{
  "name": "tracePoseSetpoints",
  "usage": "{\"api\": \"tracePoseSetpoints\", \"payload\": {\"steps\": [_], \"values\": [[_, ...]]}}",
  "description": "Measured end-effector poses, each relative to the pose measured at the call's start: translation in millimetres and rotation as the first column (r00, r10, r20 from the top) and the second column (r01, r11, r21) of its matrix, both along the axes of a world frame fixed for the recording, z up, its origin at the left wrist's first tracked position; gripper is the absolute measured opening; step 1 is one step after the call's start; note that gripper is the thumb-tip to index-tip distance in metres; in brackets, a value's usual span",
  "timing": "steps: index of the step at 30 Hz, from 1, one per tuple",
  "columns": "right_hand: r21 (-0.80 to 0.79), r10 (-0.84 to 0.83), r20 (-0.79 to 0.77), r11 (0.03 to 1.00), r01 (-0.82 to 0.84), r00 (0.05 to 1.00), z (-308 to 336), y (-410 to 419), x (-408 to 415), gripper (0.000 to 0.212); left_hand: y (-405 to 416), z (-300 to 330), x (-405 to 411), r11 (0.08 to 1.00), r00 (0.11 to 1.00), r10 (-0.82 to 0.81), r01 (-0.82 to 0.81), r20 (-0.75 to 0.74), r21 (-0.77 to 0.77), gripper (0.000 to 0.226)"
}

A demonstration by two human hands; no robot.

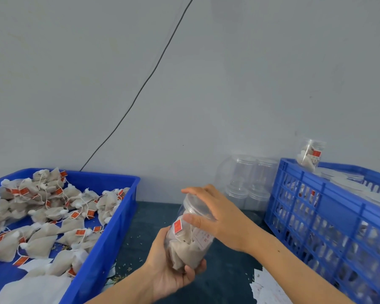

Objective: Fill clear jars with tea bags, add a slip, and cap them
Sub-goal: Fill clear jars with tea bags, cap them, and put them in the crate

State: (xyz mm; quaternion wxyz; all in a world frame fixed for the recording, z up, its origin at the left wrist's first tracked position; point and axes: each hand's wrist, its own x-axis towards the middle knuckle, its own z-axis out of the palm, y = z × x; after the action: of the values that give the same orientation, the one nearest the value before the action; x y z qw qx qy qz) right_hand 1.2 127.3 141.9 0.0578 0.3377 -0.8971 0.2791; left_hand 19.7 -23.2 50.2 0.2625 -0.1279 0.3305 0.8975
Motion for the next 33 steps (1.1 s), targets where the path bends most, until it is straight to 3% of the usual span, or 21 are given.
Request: {"api": "tracePoseSetpoints", "payload": {"steps": [5,10,18,26,30,33], "values": [[-0.166,-0.071,0.007,0.984,0.072,0.997,-19.6,-7.7,-3.6,0.031,-1.8,-6.1,-2.7,0.994,0.995,0.096,-0.096,0.014,-0.054,0.066],[-0.200,-0.127,-0.019,0.972,0.120,0.992,-16.9,-17.6,-2.0,0.041,1.1,-8.2,-6.2,0.971,0.972,0.231,-0.232,-0.039,-0.049,0.067],[-0.233,-0.225,-0.050,0.950,0.208,0.973,-22.5,-26.8,3.5,0.035,3.5,-2.9,-0.5,0.928,0.933,0.357,-0.360,-0.050,-0.091,0.059],[-0.208,-0.096,0.022,0.973,0.099,0.995,-16.3,-21.3,-1.9,0.041,-4.3,4.6,-0.5,0.952,0.955,0.297,-0.297,-0.017,-0.066,0.055],[-0.094,0.051,-0.085,0.994,-0.058,0.995,-8.5,-12.6,-5.4,0.051,-10.3,6.3,-4.0,0.968,0.968,0.250,-0.250,0.004,-0.010,0.055],[-0.081,0.051,-0.139,0.995,-0.062,0.989,-6.7,-11.5,-11.3,0.050,-12.3,7.5,-6.5,0.976,0.976,0.218,-0.218,0.006,0.011,0.056]]}}
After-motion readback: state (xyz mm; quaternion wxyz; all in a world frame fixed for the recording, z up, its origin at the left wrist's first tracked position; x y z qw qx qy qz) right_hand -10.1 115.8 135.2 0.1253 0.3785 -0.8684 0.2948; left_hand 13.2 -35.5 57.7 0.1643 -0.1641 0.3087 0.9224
